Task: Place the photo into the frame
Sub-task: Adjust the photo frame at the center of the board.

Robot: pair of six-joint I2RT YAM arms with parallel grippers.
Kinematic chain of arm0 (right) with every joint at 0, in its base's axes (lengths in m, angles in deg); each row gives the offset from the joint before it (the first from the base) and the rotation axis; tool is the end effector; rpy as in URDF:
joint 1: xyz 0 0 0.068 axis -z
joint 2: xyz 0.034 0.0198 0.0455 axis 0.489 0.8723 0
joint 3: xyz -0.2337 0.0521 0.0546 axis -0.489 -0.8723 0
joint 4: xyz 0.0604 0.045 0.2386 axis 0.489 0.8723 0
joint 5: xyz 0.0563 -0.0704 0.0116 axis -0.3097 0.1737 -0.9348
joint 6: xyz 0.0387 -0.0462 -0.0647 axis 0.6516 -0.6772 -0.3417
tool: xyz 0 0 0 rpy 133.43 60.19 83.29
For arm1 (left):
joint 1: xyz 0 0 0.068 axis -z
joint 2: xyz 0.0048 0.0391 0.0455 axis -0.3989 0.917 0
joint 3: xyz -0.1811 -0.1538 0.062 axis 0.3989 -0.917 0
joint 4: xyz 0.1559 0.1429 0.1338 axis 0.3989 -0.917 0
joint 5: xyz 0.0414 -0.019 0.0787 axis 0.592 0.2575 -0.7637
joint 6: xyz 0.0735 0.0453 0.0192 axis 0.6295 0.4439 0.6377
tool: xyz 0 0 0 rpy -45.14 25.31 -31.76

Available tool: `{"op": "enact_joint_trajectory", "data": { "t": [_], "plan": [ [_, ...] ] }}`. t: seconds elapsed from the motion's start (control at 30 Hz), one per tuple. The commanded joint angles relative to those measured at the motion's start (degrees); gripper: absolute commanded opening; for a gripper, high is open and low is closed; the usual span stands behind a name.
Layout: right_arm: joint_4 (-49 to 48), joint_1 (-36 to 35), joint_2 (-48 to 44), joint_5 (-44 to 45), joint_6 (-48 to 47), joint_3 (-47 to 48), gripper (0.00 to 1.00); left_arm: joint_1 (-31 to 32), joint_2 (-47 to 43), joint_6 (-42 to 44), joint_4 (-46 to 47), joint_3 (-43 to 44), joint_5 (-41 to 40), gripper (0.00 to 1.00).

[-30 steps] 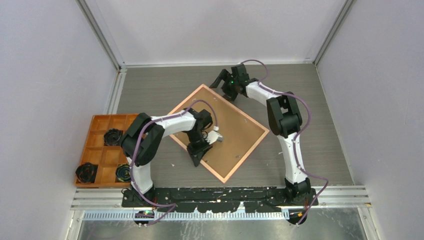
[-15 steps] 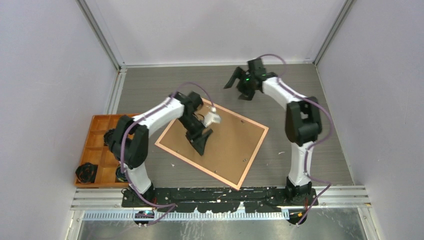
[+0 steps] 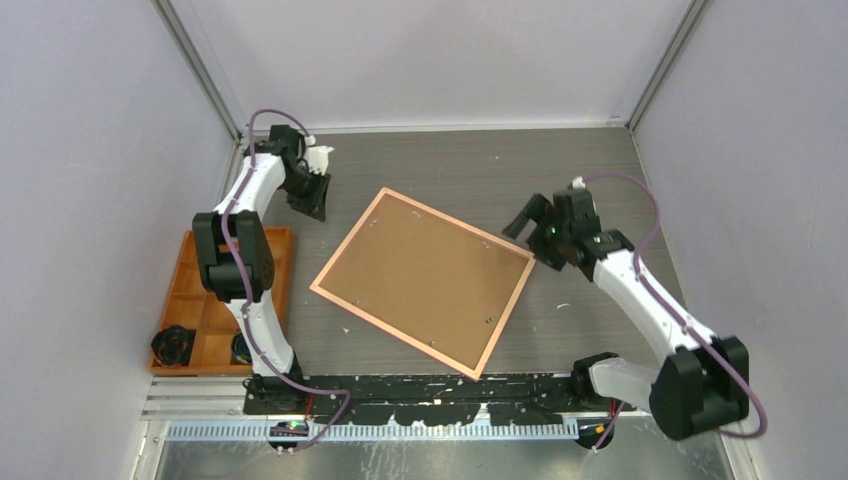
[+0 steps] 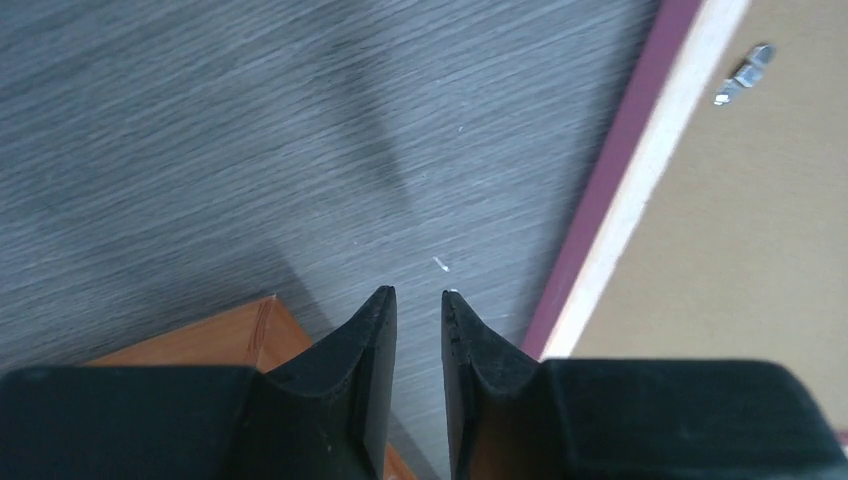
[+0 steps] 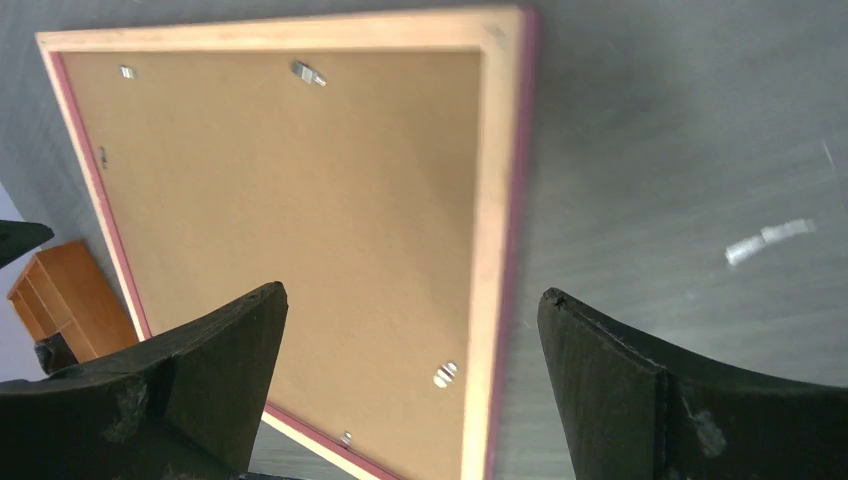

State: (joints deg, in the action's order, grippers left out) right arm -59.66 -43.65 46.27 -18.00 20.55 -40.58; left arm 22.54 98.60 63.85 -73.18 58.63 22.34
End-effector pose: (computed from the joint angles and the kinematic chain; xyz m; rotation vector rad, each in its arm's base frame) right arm 0.2346 0.0632 0.1861 0.7224 2.3760 0.5418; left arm 0.3989 -0.0114 0.1593 0.3930 2.7759 -0.2665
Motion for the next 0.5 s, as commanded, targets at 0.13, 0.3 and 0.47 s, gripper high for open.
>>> {"op": "enact_joint_trajectory", "data": {
  "t": [0.13,0.3,0.47],
  "plan": [
    [0.0,0.1,-17.9,-1.5,10.6,-17.2,1.0,2.9,1.9,-1.1,4.9,-5.0,-3.0,0.26],
    [-9.4,0.1,-13.2,-4.2,13.1,-20.7,1.0,4.4,1.0,1.3,5.0,-9.8,-2.1,0.27],
    [-18.4,0.2,-0.6,-5.0,12.7,-18.6,1.0,6.3,-1.7,4.4,4.1,-15.2,0.6,0.27]
  ]
}}
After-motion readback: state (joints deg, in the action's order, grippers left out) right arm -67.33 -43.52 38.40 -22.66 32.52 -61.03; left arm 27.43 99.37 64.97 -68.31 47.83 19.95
